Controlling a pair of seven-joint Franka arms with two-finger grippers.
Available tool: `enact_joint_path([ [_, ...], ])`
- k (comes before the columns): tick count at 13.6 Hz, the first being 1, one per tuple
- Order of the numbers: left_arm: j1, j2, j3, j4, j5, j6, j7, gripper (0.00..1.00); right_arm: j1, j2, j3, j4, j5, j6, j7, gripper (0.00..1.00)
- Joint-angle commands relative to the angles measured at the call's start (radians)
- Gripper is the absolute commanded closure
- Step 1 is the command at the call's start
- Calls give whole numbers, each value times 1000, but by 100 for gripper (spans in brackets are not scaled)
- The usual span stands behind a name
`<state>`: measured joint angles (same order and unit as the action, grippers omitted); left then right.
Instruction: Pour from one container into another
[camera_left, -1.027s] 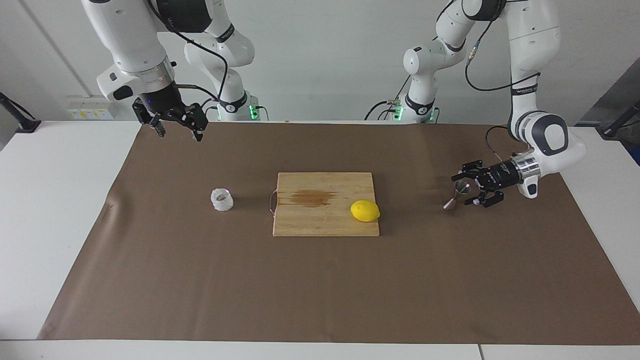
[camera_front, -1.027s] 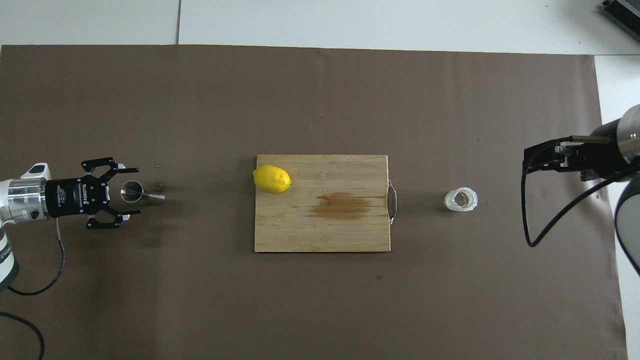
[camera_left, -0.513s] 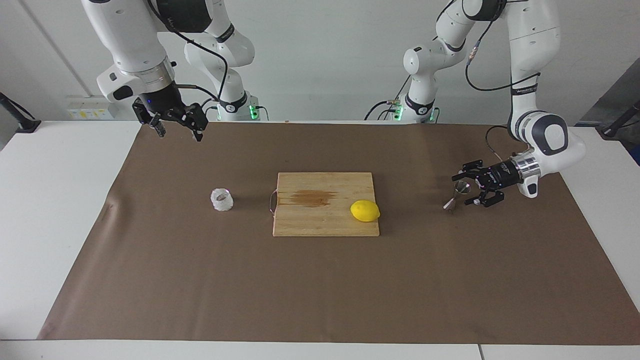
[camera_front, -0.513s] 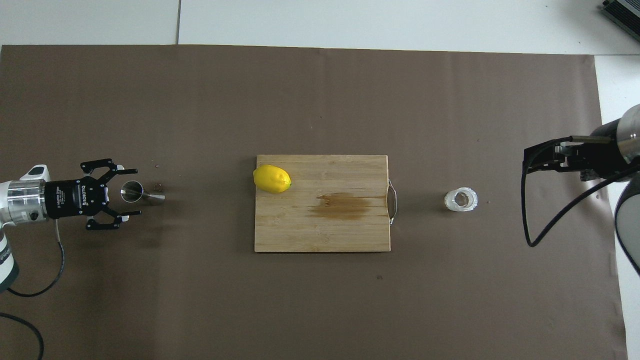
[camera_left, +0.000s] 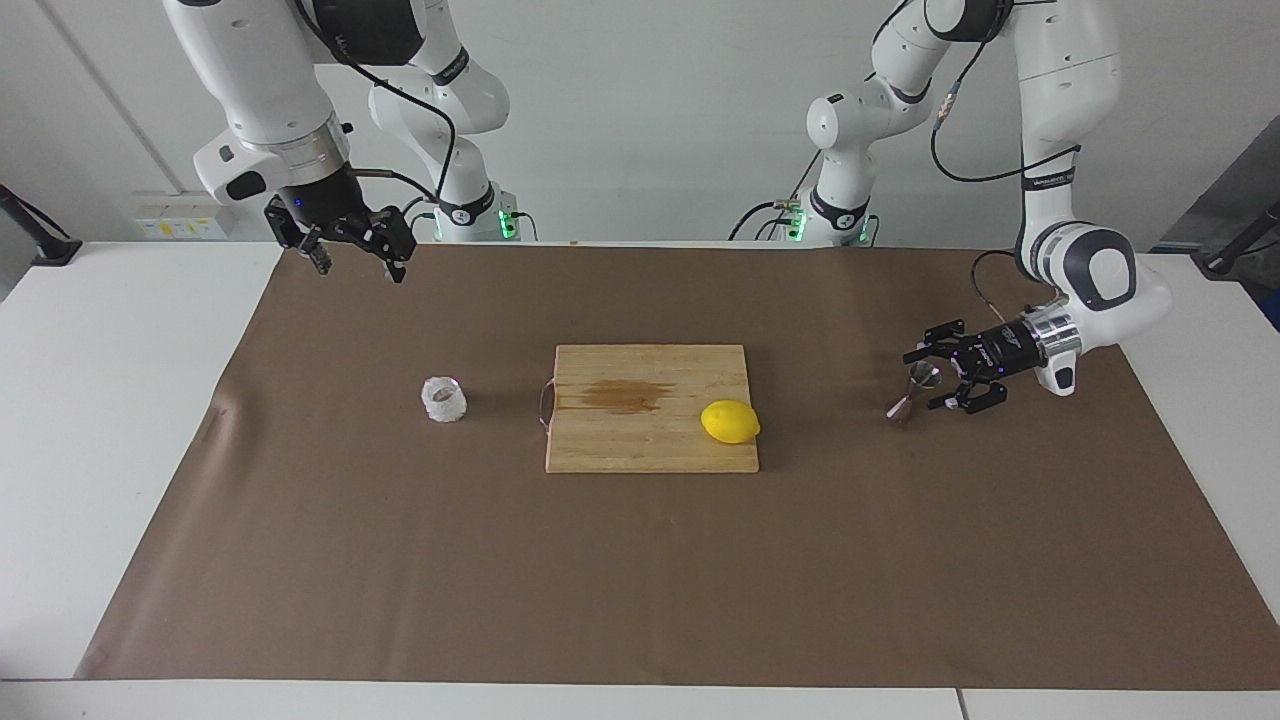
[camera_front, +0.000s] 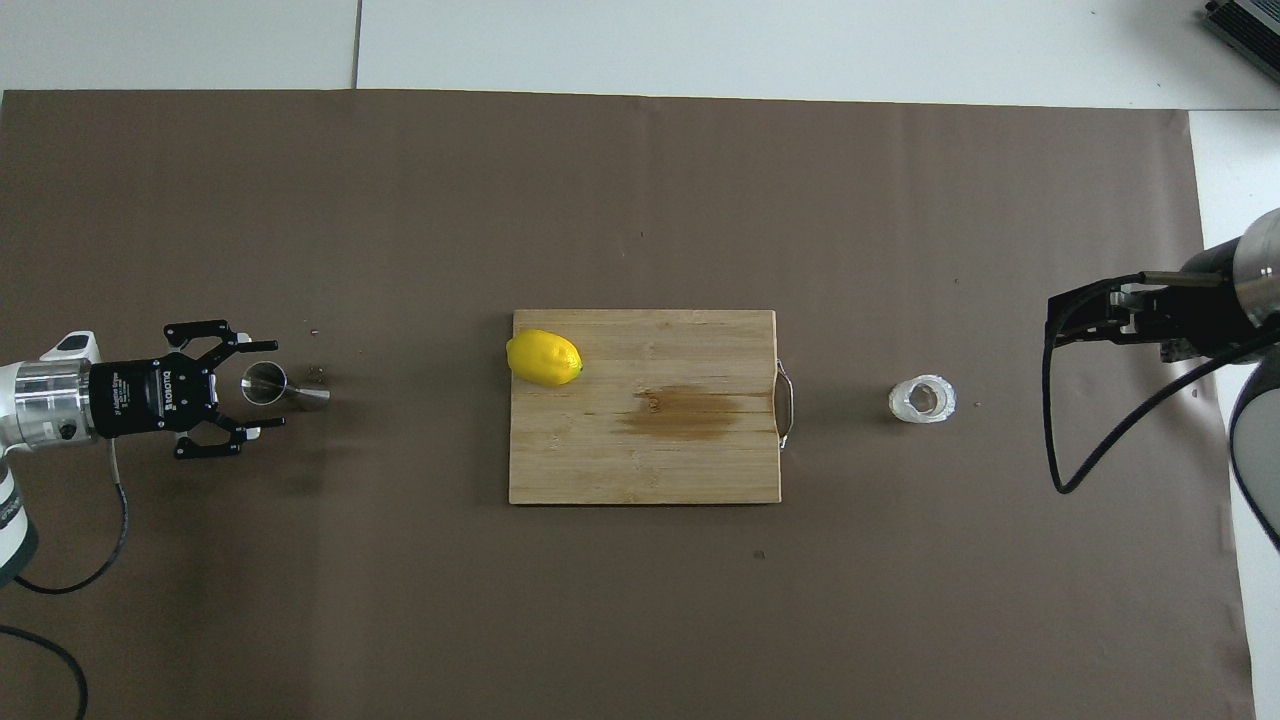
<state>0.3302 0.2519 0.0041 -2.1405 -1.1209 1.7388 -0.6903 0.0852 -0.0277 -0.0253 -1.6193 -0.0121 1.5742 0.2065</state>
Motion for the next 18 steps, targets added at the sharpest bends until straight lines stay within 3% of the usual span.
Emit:
enact_joint_path([
  [1, -11, -22, 7, -24, -19, 21, -15, 25, -13, -21, 4, -24, 17, 6, -21, 0],
  [5, -14, -20, 7, -21, -19, 21, -15, 35, -13, -21, 4, -24, 17, 7, -21, 0],
  [14, -3, -20, 7, -18, -19, 18, -15, 37, -13, -21, 4, -24, 17, 6, -21, 0],
  [18, -2, -20, 7, -18, -19, 16, -15, 42, -13, -21, 4, -24, 17, 6, -21, 0],
])
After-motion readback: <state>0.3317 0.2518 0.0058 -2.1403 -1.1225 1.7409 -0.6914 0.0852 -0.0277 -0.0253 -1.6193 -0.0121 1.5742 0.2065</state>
